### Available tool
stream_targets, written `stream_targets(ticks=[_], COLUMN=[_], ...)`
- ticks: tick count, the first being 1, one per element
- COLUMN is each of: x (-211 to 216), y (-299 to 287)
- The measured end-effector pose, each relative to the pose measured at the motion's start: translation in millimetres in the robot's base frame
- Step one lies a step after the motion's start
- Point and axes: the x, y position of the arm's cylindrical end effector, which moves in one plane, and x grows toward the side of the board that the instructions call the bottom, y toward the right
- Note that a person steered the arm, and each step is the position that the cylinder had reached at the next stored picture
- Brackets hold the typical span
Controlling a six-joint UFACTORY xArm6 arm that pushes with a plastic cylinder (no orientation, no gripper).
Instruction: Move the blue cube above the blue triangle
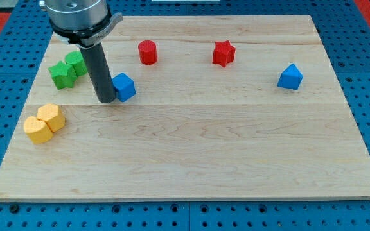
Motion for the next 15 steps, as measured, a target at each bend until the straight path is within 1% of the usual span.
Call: stream_targets(ticks=[2,3,5,6,7,8,11,15], x=[-32,-43,-56,-66,-84,-86,-88,-88], y=[1,34,146,144,155,192,271,308])
